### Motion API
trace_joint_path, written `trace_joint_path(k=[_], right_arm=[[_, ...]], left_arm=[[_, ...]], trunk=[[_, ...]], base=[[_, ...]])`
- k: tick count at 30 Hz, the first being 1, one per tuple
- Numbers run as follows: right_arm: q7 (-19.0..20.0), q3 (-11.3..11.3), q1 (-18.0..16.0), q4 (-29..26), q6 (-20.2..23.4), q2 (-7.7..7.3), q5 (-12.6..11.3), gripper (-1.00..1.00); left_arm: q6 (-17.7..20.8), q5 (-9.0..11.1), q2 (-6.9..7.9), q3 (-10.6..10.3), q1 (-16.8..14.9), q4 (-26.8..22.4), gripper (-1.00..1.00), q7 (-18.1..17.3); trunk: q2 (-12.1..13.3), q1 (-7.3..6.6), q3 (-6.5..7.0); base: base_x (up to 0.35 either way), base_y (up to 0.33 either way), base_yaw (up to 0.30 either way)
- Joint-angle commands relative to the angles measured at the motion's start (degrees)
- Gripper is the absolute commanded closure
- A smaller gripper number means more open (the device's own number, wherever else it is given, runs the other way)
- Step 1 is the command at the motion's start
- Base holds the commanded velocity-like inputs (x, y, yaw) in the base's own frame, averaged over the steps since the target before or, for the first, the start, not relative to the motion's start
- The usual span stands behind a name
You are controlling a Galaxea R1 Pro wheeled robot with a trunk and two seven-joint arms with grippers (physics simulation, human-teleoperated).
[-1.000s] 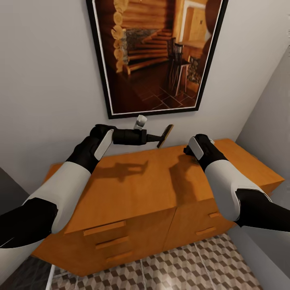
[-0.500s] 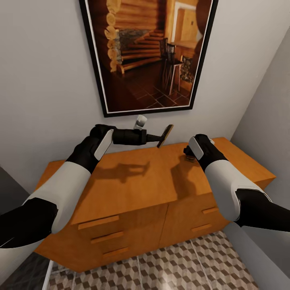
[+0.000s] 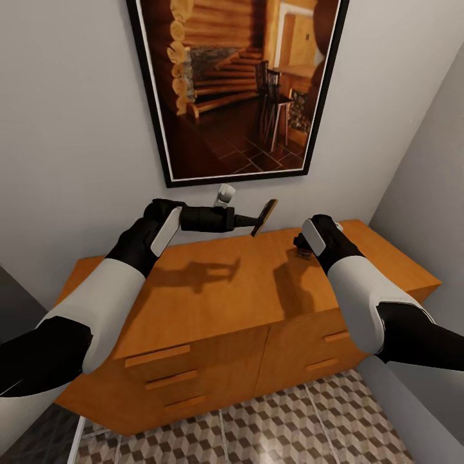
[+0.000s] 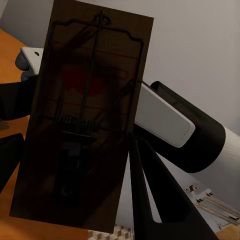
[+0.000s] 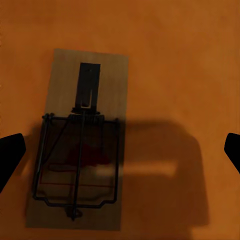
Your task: Take the four mousetraps from the cabinet in the bathroom and place them on the bathroom floor. Make sure all four end up on the same floor surface, and ensure that at least two of them are either under or directly next to the same bathroom sink.
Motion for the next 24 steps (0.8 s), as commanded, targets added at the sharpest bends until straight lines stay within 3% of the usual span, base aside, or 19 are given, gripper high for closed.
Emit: trace_joint_path(k=[1, 24], right_arm=[[-0.52, -0.12, -0.03, -0.07, 0.01, 0.04, -0.61, -1.0], [-0.26, -0.19, -0.03, -0.04, 0.09, 0.0, -0.66, -1.0]], left_arm=[[0.07, 0.06, 0.02, -0.07, -0.05, 0.01, 1.0, -0.09], [0.0, 0.06, 0.01, -0.07, -0.05, 0.01, 1.0, -0.05]], trunk=[[-0.03, 0.0, -0.05], [-0.03, 0.0, -0.05]], base=[[0.0, 0.0, 0.0], [0.0, 0.0, 0.0]])
